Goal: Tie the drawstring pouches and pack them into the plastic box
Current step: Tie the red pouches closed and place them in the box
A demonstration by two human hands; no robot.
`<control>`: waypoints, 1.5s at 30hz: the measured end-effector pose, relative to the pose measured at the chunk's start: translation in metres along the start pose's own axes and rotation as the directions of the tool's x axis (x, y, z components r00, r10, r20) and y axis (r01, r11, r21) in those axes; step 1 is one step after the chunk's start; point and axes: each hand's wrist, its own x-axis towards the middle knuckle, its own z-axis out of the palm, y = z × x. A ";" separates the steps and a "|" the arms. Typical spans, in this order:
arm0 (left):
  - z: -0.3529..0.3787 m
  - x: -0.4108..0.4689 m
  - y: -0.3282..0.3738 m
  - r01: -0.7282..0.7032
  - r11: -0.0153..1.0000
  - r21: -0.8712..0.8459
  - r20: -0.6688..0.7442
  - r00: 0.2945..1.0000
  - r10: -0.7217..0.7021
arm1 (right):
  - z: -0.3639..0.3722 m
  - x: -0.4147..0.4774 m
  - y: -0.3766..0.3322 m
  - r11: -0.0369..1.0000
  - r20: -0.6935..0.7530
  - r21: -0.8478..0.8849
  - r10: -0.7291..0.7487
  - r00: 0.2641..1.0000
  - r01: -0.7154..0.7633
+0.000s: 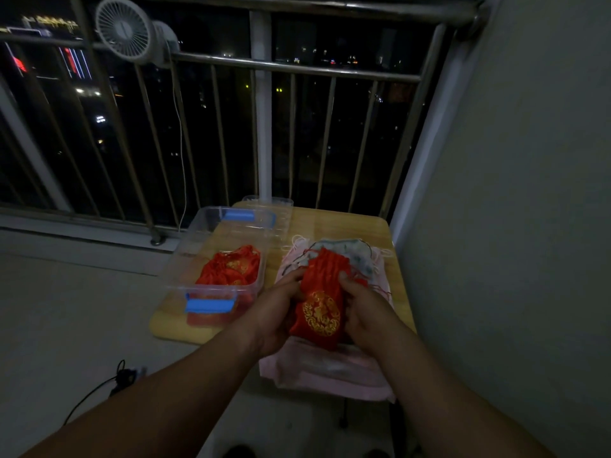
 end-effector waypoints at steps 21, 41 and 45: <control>-0.003 0.000 -0.003 -0.063 0.998 -0.032 -0.344 0.938 0.048 | -0.011 -0.012 0.006 0.978 -0.154 0.137 -0.137 0.979 0.158; 0.018 0.020 0.043 -0.322 0.574 0.753 0.175 0.938 0.298 | 0.023 -0.020 -0.049 0.454 0.206 -0.744 -0.542 0.815 0.490; 0.020 0.015 0.043 -0.320 0.658 0.681 0.162 0.943 0.291 | 0.024 -0.020 -0.052 0.446 0.239 -0.762 -0.480 0.844 0.469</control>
